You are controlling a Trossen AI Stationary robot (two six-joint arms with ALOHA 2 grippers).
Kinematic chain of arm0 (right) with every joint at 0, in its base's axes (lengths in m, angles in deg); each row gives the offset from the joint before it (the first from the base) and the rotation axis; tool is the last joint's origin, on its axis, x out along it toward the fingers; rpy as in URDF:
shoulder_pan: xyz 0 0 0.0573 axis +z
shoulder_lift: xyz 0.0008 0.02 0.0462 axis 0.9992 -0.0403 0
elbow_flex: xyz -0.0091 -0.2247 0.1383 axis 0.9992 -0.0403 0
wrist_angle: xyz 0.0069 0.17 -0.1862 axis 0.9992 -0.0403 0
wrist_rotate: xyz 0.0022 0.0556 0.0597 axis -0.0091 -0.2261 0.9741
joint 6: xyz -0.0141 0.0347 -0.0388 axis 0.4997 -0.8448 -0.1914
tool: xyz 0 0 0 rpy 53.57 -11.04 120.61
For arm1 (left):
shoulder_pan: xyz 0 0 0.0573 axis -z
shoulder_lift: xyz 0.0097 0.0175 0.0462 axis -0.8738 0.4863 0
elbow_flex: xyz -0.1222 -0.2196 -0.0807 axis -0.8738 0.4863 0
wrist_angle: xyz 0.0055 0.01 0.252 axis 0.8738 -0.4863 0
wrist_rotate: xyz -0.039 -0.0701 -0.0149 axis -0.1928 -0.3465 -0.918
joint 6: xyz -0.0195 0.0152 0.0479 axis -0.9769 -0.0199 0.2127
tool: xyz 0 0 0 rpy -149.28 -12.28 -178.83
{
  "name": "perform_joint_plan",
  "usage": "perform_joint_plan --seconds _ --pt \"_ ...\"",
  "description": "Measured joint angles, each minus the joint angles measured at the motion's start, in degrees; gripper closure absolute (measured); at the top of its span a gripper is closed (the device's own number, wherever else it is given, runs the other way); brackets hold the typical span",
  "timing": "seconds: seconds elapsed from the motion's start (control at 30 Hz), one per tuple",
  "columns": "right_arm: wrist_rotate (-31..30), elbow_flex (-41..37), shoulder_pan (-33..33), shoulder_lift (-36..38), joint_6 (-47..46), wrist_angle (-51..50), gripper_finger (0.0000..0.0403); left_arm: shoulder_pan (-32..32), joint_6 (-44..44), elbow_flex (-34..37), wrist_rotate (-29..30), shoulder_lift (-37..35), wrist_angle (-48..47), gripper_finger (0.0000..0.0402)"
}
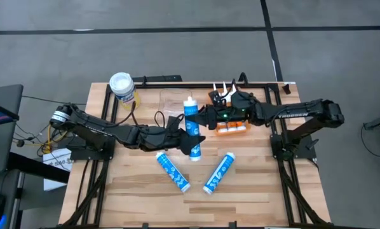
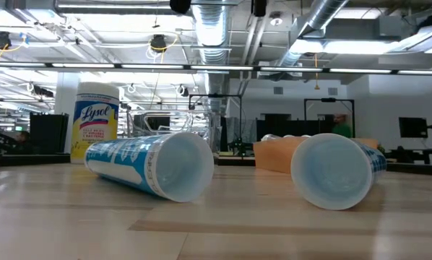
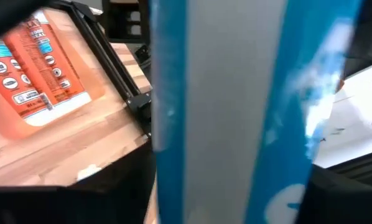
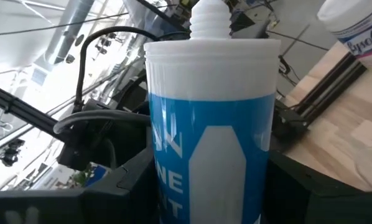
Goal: Pick & place silicon tubes, Sealant and Lysol wipes
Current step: Put the blue sealant into the transparent bin
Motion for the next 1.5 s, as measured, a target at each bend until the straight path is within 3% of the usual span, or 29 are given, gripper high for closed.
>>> perform_joint_plan --seconds 0.1,0.33,0.5,0.6,0.73,0.83,1.0,1.2,1.5 --pt "0.11 0.00 -0.40 -0.17 -0.26 0.11 0.0200 -0.03 0.26 0.00 0.08 0.03 -0.22 0.0208" --pt "0.61 0.09 -1.14 -0.10 -1.62 -0.87 0.0122 -0.03 0.66 0.09 0.04 0.16 -1.10 0.0209" --pt "0.97 0.09 -1.72 0.08 -0.42 -0.81 0.0112 -0.01 0.66 0.09 0.47 0.16 -1.44 0.0209" --pt "5.52 0.09 -3.42 1.10 1.02 -2.52 0.0111 0.04 0.84 0.09 1.62 -0.10 -3.85 0.0209" --pt "7.13 0.26 -5.01 4.86 5.69 -13.27 0.0110 -0.06 -1.54 0.19 6.93 -1.13 -12.33 0.0209" --pt "2.07 0.35 -5.22 8.96 10.22 -26.20 0.0109 -0.52 -6.40 0.24 11.42 -2.74 -21.54 0.0209" --pt "-13.38 0.22 -4.43 17.11 16.48 -43.57 0.0109 -2.25 -13.08 0.22 14.40 -4.87 -33.77 0.0209" --pt "-24.80 0.18 -1.20 24.16 18.67 -58.85 0.0109 -7.79 -8.28 0.07 14.52 -4.15 -35.01 0.0209" --pt "-32.85 0.11 7.07 28.00 10.34 -69.98 0.0108 -20.70 -3.24 0.11 6.57 0.28 -35.51 0.0209"
